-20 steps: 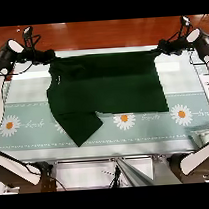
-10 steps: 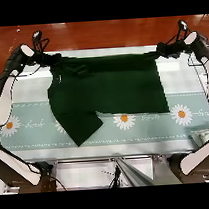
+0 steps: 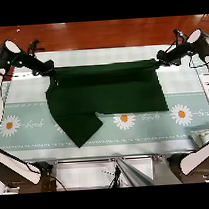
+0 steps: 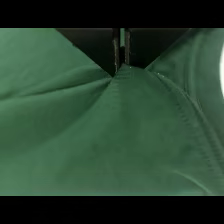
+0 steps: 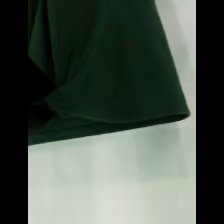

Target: Fold the shirts.

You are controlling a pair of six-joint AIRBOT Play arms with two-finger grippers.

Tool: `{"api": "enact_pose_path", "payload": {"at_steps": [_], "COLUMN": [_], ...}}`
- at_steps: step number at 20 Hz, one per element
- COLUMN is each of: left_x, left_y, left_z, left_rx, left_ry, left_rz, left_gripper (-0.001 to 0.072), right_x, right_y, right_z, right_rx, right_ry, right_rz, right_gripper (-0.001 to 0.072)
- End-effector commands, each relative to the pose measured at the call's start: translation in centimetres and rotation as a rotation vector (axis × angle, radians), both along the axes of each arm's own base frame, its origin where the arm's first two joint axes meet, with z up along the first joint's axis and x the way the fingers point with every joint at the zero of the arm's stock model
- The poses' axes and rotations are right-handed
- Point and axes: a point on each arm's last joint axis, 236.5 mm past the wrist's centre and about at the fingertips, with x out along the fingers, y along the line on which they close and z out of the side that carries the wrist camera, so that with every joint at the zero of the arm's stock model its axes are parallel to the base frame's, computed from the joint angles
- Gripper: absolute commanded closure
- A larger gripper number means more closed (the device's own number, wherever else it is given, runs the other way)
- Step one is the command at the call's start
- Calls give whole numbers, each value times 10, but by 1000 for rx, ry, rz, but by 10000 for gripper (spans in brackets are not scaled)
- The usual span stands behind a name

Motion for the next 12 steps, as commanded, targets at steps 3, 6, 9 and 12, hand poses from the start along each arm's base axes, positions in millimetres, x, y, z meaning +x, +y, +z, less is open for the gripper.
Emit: {"api": "enact_pose_path", "payload": {"at_steps": [3, 6, 9, 12], "left_x": [-28, -32, -53, -71], "left_y": [-31, -23, 22, 83], "left_z": [-21, -16, 1, 37], "left_rx": [-31, -27, 56, 179], "left_ry": [131, 152, 207, 200], "left_rz": [-78, -53, -28, 56], "left_gripper": [684, 410, 360, 360], "right_x": [-9, -8, -30, -86], "right_y": [16, 13, -17, -92], "right_z": [-7, -4, 10, 36], "right_rx": [-8, -18, -93, -311], "right_ry": [43, 33, 74, 233], "right_rz": [43, 43, 93, 107], "right_gripper": [687, 434, 307, 308]}}
